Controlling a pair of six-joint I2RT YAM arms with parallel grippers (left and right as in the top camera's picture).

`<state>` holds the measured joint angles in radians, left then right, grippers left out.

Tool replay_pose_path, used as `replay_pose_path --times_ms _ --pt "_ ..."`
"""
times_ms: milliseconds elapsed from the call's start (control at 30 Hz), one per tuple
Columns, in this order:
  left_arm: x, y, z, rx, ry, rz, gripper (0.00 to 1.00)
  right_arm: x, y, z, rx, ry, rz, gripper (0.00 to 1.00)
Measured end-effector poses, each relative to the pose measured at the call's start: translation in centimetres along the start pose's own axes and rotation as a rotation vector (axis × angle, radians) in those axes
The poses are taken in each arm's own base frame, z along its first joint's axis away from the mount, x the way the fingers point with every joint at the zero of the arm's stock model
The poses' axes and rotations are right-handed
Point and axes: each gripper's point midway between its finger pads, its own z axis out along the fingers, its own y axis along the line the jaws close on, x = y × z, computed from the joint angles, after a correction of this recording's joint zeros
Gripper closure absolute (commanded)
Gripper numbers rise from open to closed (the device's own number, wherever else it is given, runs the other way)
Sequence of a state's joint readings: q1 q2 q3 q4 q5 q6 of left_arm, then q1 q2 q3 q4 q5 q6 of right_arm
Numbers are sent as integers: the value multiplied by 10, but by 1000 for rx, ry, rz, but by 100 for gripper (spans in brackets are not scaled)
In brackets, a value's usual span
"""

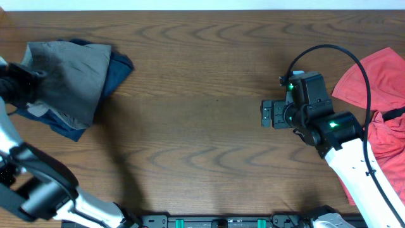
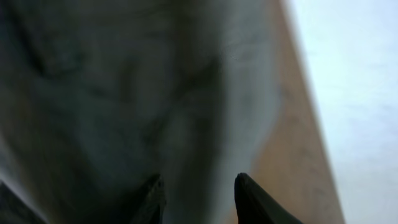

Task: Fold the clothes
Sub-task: 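Carry the shorts left with the left gripper and lay them on the navy cloth, then release the shorts and pull the left gripper back toward the base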

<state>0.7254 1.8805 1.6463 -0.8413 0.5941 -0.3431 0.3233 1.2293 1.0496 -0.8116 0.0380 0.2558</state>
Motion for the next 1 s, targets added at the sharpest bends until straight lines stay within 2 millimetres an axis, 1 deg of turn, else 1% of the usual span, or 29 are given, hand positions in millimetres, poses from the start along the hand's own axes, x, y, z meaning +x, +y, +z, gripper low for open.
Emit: replay_pose_path --times_ms 67,200,300,400,533,600,700,733,800,900,933,967,1000 --pt "5 23 21 -63 51 -40 57 0 0 0 0 0 0 1" --pt "17 58 54 -150 147 -107 56 0 0 0 0 0 0 1" --pt "27 74 71 -178 204 -141 56 1 0 0 1 3 0 1" --pt "30 78 76 -181 224 -152 56 2 0 0 2 8 0 1" --pt "29 73 74 -159 220 -145 56 5 -2 0 9 20 -1 1" --pt "27 68 70 -146 211 -138 55 6 -3 0 14 23 -1 1" --pt "18 54 53 -120 160 -92 51 6 -4 0 18 22 -1 1" --pt "13 45 43 -106 129 -67 49 5 -4 0 20 21 -1 1" --pt "4 18 11 -68 42 -3 47 4 -4 0 22 17 -1 1" --pt "0 -30 -45 -1 -92 119 43 1 -4 0 20 1 0 1" --pt "6 -59 -73 37 -157 195 40 -2 -3 0 19 -8 4 1" --pt "11 -73 -85 57 -182 235 39 -2 -3 0 18 -12 6 1" --pt "21 -95 -101 88 -213 300 36 -4 -3 0 19 -16 15 1"
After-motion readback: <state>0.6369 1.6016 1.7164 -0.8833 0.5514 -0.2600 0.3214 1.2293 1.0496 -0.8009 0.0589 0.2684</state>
